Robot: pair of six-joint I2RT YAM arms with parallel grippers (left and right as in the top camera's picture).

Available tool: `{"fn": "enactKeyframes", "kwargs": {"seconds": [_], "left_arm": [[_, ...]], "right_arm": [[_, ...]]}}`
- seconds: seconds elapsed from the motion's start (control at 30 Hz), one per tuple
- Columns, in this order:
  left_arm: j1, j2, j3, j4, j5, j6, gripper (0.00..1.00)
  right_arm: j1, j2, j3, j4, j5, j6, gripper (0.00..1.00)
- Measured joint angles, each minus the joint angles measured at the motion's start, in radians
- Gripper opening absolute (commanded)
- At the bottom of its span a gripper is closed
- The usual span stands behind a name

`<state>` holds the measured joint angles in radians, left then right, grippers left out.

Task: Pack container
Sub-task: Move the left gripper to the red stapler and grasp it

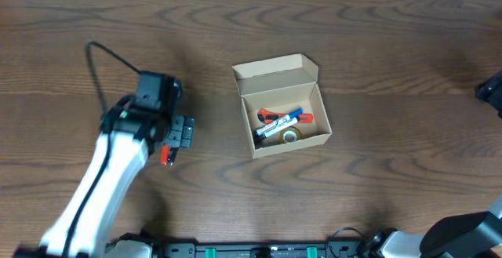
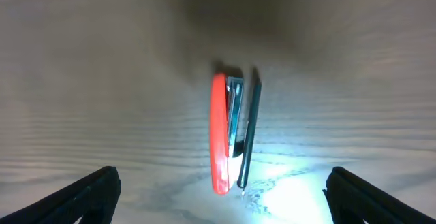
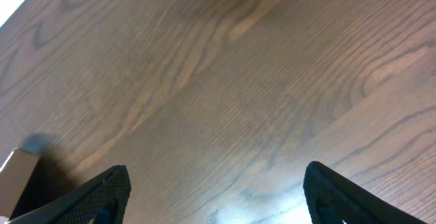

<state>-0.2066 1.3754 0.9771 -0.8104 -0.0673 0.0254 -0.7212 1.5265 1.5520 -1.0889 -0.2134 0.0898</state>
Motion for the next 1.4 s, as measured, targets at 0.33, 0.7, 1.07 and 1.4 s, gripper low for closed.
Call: {"fn": "enactKeyframes", "kwargs": {"seconds": [0.33, 0.7, 1.07, 1.4], "left_arm": [[0.057, 0.206, 0.047, -0.047, 0.085, -0.003, 0.95], [0.1, 0.295, 0.047, -0.019, 0.132, -0.003, 0.96], [0.1, 0.376, 0.047, 0.027, 0.14, 0.0, 1.0], [0.1, 0.385, 0.042, 0.066, 0.143, 0.005, 0.73]], "right_arm": [[0.003, 0.0, 0.0, 0.0, 0.0, 0.0, 0.8], [0.003, 0.0, 0.0, 0.0, 0.0, 0.0, 0.8], [0.006, 0.0, 0.0, 0.0, 0.0, 0.0, 0.8], [0.006, 0.0, 0.0, 0.0, 0.0, 0.0, 0.79]]}}
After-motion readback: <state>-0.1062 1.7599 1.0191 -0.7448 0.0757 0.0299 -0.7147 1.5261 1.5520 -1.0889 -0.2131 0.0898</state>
